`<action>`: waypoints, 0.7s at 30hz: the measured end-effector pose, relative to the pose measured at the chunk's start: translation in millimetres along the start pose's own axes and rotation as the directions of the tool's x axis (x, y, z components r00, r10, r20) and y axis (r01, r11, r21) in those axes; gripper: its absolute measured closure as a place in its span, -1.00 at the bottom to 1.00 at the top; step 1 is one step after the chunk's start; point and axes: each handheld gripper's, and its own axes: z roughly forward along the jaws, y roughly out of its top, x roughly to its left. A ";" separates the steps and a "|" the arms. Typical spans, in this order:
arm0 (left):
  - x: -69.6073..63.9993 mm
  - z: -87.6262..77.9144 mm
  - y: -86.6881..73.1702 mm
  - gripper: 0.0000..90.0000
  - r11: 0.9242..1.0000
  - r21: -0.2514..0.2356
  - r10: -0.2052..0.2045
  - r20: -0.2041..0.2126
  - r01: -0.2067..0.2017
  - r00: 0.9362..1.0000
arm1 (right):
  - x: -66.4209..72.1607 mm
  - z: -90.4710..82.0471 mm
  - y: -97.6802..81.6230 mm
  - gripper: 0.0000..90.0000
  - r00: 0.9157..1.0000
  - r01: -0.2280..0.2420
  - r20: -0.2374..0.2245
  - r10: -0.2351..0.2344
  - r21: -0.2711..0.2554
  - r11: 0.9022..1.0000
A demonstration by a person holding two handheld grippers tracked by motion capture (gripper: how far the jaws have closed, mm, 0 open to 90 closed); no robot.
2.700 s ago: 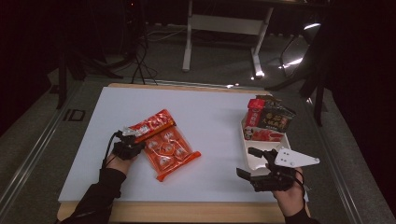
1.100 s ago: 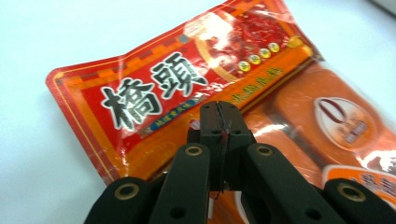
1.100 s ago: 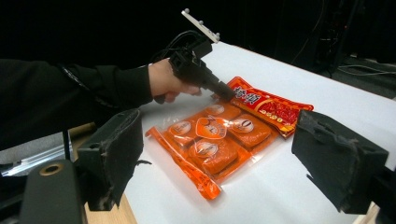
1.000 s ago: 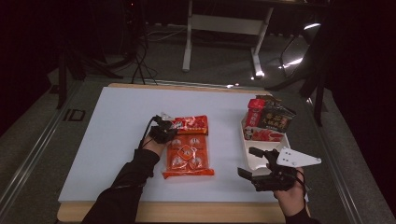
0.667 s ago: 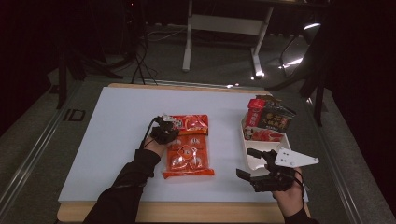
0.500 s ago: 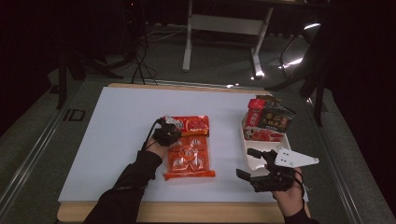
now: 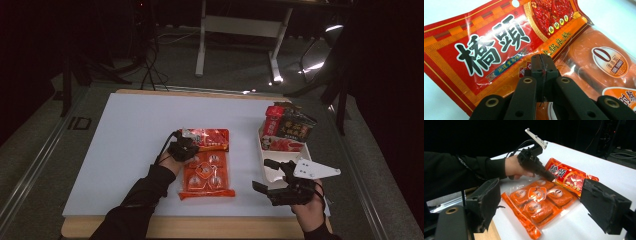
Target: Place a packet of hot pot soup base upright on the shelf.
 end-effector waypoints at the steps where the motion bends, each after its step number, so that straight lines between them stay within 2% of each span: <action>1: -2.3 -0.1 -0.2 1.00 1.000 0.002 0.005 0.001 -0.005 1.000 | 0.3 -0.1 0.2 -0.63 1.000 -0.001 -0.001 0.001 0.001 1.000; 3: -8.8 -0.5 -0.5 1.00 1.000 0.012 0.026 0.014 -0.026 1.000 | 0.6 -0.3 0.5 -0.63 1.000 0.000 -0.002 0.000 0.001 1.000; 4: -11.6 -0.7 -1.0 1.00 0.999 0.017 0.030 0.035 -0.031 0.999 | 0.7 -0.4 0.6 -0.63 1.000 0.000 -0.001 0.000 0.001 1.000; 10: -26.6 -1.5 -4.7 1.00 0.999 0.018 0.047 0.080 -0.049 0.996 | -0.9 -2.5 1.4 -0.57 1.000 -0.006 0.006 0.006 -0.016 1.000; 13: -28.6 -1.6 -5.8 1.00 0.999 0.014 0.043 0.100 -0.045 0.994 | -1.4 -3.1 1.5 -0.57 1.000 -0.006 0.011 0.006 -0.021 1.000; 16: -27.6 -1.4 -7.0 1.00 0.998 0.001 0.061 0.111 -0.062 0.992 | -0.9 -3.0 1.6 -0.58 1.000 0.002 0.018 -0.002 -0.021 1.000; 18: -25.4 -1.3 -6.8 1.00 0.999 0.000 0.041 0.125 -0.042 0.991 | -0.2 -2.1 1.7 -0.58 1.000 0.014 0.018 -0.014 -0.012 1.000; 19: -25.0 -1.8 -5.9 1.00 0.999 -0.001 0.048 0.124 -0.048 0.991 | 0.1 -1.4 1.6 -0.60 1.000 0.016 0.014 -0.016 -0.006 1.000; 21: -24.8 -3.6 -4.0 1.00 0.999 -0.003 0.036 0.132 -0.036 0.991 | 0.8 0.2 1.2 -0.60 1.000 0.024 0.016 -0.024 0.004 1.000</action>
